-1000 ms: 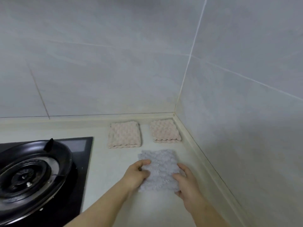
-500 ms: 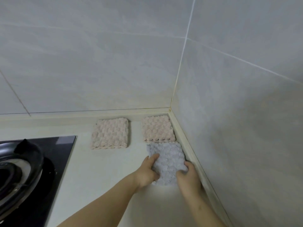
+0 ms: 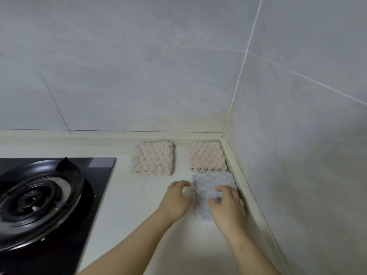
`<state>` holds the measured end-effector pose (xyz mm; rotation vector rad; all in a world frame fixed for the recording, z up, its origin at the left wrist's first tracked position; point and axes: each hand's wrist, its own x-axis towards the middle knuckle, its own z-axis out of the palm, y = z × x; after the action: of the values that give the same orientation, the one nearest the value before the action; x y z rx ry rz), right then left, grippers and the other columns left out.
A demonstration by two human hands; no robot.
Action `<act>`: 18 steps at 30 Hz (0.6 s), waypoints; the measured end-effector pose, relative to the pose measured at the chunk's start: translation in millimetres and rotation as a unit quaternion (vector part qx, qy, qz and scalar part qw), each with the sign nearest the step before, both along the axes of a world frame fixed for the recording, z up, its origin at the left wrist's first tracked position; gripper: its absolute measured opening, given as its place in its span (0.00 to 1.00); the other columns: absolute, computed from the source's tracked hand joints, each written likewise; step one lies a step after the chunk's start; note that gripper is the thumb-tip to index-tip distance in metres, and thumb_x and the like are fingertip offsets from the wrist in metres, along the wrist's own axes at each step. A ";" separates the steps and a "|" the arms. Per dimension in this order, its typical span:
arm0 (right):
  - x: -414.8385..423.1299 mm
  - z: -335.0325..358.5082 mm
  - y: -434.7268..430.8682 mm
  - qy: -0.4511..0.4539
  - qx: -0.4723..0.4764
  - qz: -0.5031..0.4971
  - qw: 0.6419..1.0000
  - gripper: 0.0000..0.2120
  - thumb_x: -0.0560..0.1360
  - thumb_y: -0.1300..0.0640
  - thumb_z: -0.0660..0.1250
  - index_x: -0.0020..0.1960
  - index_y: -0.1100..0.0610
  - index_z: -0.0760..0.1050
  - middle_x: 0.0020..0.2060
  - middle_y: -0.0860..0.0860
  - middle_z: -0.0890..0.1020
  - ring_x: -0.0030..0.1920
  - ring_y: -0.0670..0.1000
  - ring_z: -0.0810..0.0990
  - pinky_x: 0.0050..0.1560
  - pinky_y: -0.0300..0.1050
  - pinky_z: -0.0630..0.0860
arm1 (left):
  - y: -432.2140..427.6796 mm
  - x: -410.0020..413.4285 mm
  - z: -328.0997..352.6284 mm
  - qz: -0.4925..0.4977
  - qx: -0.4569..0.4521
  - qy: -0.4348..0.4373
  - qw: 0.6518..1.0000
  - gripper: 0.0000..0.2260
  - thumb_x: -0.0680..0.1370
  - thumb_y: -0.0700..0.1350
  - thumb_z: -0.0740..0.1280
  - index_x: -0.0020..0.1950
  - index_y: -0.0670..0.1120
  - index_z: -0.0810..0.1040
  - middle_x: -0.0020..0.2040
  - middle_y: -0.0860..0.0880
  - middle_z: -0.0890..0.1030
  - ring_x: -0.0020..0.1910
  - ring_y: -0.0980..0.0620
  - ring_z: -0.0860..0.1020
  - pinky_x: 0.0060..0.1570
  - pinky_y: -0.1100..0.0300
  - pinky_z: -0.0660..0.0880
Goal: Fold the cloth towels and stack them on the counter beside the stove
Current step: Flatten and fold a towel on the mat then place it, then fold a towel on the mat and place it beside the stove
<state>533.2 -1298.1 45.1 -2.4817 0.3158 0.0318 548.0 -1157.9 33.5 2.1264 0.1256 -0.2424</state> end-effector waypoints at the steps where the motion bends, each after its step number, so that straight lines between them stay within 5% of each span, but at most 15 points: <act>1: -0.4 2.4 5.2 -0.002 0.017 0.009 1.000 0.20 0.75 0.55 0.62 0.66 0.51 0.69 0.65 0.50 0.72 0.66 0.53 0.68 0.65 0.45 0.66 | 6.7 -4.3 5.9 0.018 -0.016 -0.002 1.000 0.18 0.78 0.41 0.61 0.68 0.48 0.68 0.65 0.50 0.69 0.57 0.51 0.74 0.52 0.64 0.72; 4: -1.8 5.2 31.3 -0.009 0.093 0.044 0.995 0.16 0.74 0.57 0.63 0.62 0.53 0.72 0.56 0.54 0.78 0.56 0.55 0.76 0.56 0.48 0.74 | 30.6 -17.6 17.3 0.082 -0.077 -0.014 0.994 0.12 0.79 0.42 0.61 0.61 0.52 0.72 0.59 0.54 0.71 0.46 0.57 0.74 0.37 0.70 0.70; 10: -21.7 7.1 127.0 0.009 0.198 0.182 0.963 0.09 0.75 0.60 0.62 0.50 0.47 0.71 0.56 0.49 0.77 0.57 0.50 0.74 0.56 0.42 0.70 | 107.9 -77.6 27.5 0.213 -0.131 -0.033 0.968 0.08 0.77 0.43 0.64 0.50 0.55 0.77 0.50 0.52 0.79 0.45 0.55 0.76 0.44 0.64 0.71; 18: -133.7 25.6 323.2 0.070 0.242 0.404 0.880 0.06 0.75 0.59 0.63 0.48 0.48 0.73 0.46 0.43 0.77 0.51 0.45 0.75 0.50 0.38 0.68 | 272.4 -241.8 39.6 0.448 -0.140 -0.080 0.879 0.08 0.76 0.42 0.64 0.47 0.55 0.78 0.44 0.54 0.82 0.47 0.54 0.79 0.42 0.63 0.70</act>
<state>399.5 -974.9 70.8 -1.9414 -0.6201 0.5650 306.2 -885.5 73.1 1.5917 0.8914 0.4416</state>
